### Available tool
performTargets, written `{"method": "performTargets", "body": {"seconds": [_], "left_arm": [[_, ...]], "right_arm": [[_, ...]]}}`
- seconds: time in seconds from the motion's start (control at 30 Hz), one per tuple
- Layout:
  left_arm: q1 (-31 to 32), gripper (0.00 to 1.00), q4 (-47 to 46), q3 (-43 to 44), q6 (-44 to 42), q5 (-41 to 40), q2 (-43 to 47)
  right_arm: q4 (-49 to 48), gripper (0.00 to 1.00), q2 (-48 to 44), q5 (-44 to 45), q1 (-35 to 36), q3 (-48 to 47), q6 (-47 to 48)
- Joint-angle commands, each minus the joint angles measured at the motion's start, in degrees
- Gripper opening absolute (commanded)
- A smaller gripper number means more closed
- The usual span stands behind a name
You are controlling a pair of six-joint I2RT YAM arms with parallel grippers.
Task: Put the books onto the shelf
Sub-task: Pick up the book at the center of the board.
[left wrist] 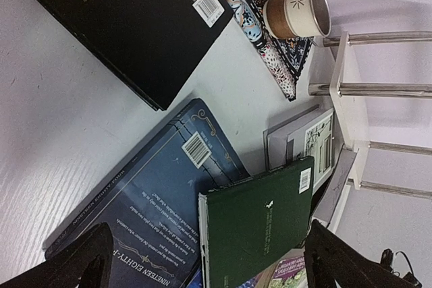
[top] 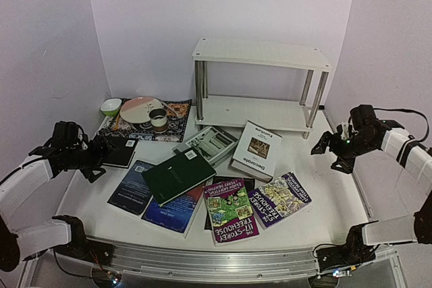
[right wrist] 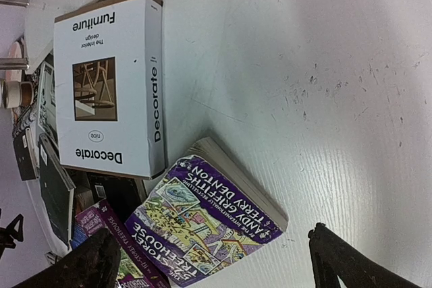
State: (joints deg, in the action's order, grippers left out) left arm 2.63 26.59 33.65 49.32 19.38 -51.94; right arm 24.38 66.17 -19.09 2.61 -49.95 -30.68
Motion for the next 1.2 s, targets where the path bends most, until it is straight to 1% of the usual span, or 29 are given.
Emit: {"method": "performTargets", "body": {"seconds": [0.0,0.1,0.2,0.27,0.33,0.43,0.53,0.63,0.77,0.9,1.03,1.17], "left_arm": [[0.1,1.00,0.6,1.8,0.0,-1.2,0.5],[0.1,1.00,1.0,0.7,2.7,-2.4,-0.9],[0.1,1.00,1.0,0.7,3.0,-1.0,-3.5],[0.1,1.00,0.5,1.9,-2.0,2.9,-5.4],[0.1,1.00,-3.1,1.9,-5.0,9.0,-7.1],[0.9,1.00,-9.6,0.8,-1.8,11.7,-9.0],[4.4,1.00,-10.9,2.9,-1.4,10.5,-11.8],[9.6,1.00,-11.2,6.0,-2.6,8.8,-15.8],[14.5,1.00,-12.2,10.6,-5.6,10.8,-21.0],[16.9,1.00,-12.6,14.5,-7.7,11.0,-23.8],[17.3,1.00,-12.8,17.9,-8.6,11.7,-26.4],[19.1,0.99,-13.1,21.3,-9.2,13.0,-29.7]], "right_arm": [[0.6,0.98,1.0,-1.1,0.1,-0.8,1.7],[0.6,0.98,3.0,-1.6,0.1,-1.9,2.6],[0.6,0.98,5.0,-2.4,0.1,-3.4,2.9],[0.2,0.98,6.3,-3.4,0.2,-4.0,3.1],[-0.3,0.98,8.0,-4.5,0.1,-4.4,2.7],[-3.2,0.98,10.7,-7.2,0.5,-4.5,0.8],[-5.4,0.98,13.8,-8.6,2.4,-6.0,-0.1],[-7.7,0.98,16.5,-9.1,4.5,-7.5,-1.1],[-11.6,0.98,20.8,-9.6,6.5,-9.5,-3.6],[-14.5,0.98,24.1,-9.4,8.0,-10.3,-6.3],[-17.9,0.98,27.0,-9.6,8.2,-9.4,-8.7],[-20.9,0.98,32.2,-11.4,8.1,-10.7,-9.8]]}}
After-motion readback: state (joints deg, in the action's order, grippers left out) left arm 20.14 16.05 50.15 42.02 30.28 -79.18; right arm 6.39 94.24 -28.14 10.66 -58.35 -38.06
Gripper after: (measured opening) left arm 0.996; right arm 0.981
